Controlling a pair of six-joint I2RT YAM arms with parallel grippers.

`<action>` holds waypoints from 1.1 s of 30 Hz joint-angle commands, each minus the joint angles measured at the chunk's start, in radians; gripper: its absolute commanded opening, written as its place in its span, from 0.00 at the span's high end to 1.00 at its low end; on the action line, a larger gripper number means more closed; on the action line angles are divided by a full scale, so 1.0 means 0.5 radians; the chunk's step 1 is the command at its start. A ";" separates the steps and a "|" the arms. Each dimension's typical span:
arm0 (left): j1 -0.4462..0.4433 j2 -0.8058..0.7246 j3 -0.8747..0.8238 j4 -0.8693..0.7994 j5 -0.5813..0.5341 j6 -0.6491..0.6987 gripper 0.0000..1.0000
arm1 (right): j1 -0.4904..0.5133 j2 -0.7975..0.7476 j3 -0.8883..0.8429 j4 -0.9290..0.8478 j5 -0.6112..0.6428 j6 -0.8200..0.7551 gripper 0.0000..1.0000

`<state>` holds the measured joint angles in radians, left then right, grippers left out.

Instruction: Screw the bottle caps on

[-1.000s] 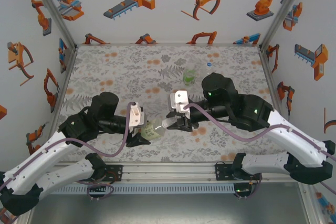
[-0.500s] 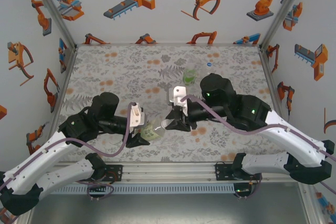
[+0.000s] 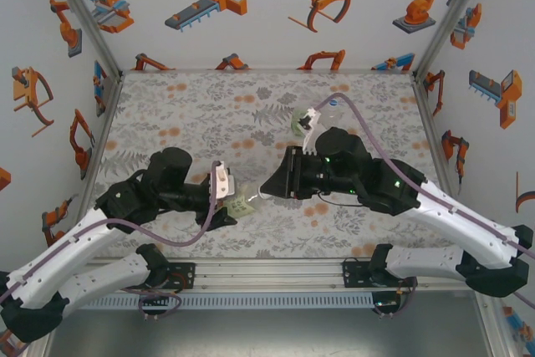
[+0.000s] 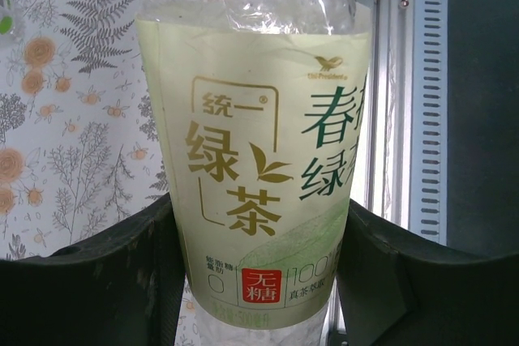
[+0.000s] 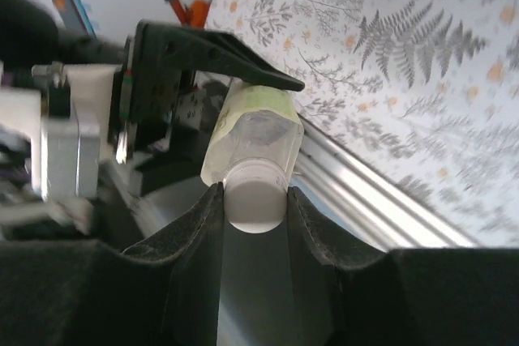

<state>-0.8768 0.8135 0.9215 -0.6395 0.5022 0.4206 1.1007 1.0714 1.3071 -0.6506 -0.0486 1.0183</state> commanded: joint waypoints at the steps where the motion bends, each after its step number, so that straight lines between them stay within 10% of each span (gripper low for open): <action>1: -0.008 0.004 0.019 0.179 -0.016 -0.001 1.00 | -0.014 -0.064 -0.089 -0.150 0.259 0.699 1.00; 9: -0.007 0.027 0.025 0.193 0.029 0.025 1.00 | -0.014 -0.148 -0.065 -0.052 0.376 0.346 0.75; 18: -0.009 0.057 0.019 0.183 0.179 0.033 1.00 | -0.014 -0.309 0.037 0.224 0.265 -0.970 0.54; 33: -0.007 0.071 0.089 0.066 0.378 0.079 1.00 | -0.014 -0.043 0.417 -0.224 -0.882 -2.609 0.47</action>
<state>-0.8768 0.8516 0.9279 -0.5846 0.6342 0.4358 1.0962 1.0321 1.4837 -0.6674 -0.3443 -0.0723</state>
